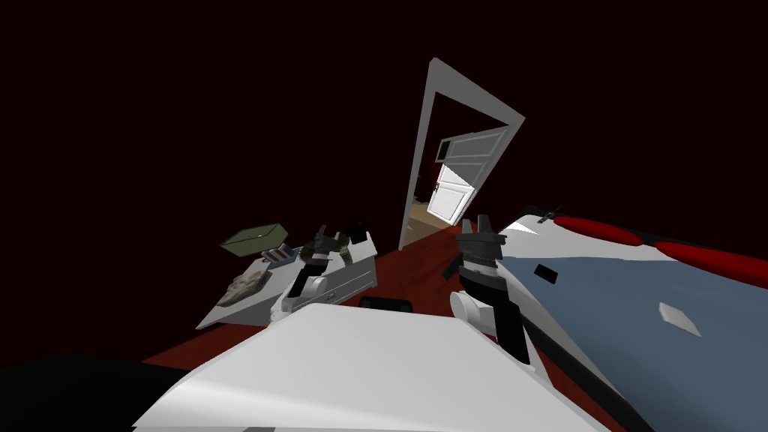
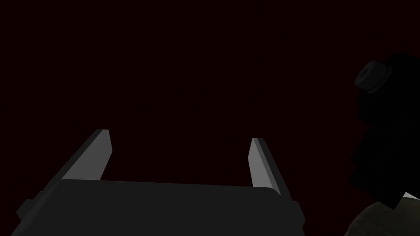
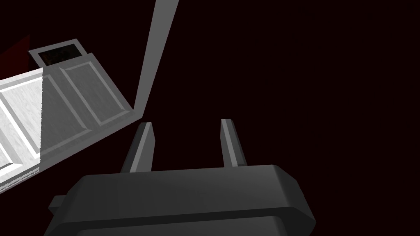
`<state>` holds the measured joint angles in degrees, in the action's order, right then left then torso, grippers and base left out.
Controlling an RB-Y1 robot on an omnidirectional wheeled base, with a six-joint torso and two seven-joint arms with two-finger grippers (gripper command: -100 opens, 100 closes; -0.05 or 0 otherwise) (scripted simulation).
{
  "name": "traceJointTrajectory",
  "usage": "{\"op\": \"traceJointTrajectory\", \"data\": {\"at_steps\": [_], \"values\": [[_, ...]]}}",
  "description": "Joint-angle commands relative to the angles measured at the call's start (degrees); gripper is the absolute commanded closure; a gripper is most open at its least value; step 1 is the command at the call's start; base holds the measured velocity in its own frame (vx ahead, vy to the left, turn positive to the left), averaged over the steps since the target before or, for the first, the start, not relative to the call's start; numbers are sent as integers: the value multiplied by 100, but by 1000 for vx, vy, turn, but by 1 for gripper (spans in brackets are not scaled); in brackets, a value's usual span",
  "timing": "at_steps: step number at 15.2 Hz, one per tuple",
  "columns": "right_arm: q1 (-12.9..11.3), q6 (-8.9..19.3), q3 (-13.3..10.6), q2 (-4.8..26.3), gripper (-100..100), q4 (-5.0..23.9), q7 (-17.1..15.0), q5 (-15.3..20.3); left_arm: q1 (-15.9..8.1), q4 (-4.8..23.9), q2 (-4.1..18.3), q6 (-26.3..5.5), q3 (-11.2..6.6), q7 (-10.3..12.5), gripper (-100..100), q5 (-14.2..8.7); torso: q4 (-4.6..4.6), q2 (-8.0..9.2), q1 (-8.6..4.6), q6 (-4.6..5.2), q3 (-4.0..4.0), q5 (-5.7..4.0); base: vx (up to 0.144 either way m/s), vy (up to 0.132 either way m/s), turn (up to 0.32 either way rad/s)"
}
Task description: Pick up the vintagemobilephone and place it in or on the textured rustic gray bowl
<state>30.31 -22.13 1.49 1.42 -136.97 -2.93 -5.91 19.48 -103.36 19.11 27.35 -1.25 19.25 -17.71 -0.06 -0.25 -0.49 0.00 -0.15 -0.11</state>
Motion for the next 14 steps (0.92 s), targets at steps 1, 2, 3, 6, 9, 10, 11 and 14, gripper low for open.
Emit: {"op": "traceJointTrajectory", "data": {"at_steps": [1, 2, 3, 6, 9, 10, 11, 14], "values": [[0, 0, 0, 0, 0, 0, 0, 0, -36, 234, -61, -26, -9, 132, -100, -155, 0, 0, 0, 0, 0, 0, 53, -117, 50], [0, 0, 0, 0, 0, 0, 0, 0, -59, 373, -112, -47, -19, 222, -100, -265, 0, -3, 0, 0, -1, 0, 65, -140, 74], [0, 0, 0, 0, 0, 0, 0, 0, -59, 395, -112, -47, -19, 222, -100, -265, -1, -5, -6, -2, -3, -1, 51, -134, 59], [0, 0, 0, 0, 0, 0, 0, 0, -99, 707, -245, -87, -45, 394, -100, -477, -1, -2, 1, 0, -1, 0, 43, -107, 42], [0, 0, 0, 0, 0, 0, 0, 0, -131, 999, -417, -125, -76, 553, -100, -676, 0, 3, 13, -1, 2, 3, 32, -86, 53], [0, 0, 0, 0, 0, 0, 0, 0, -143, 1135, -518, -142, -94, 626, -100, -768, 0, 2, 11, -1, 1, 3, 46, -113, 92], [0, 0, 0, 0, 0, 0, 0, 0, -153, 1265, -630, -158, -113, 695, -100, -856, 0, 0, 6, -1, 0, 2, 45, -109, 97], [0, 0, 0, 0, 0, 0, 0, 0, -166, 1499, -885, -186, -155, 818, -100, -1014, 0, 2, 15, -1, 1, 3, 29, -72, 63]]}}
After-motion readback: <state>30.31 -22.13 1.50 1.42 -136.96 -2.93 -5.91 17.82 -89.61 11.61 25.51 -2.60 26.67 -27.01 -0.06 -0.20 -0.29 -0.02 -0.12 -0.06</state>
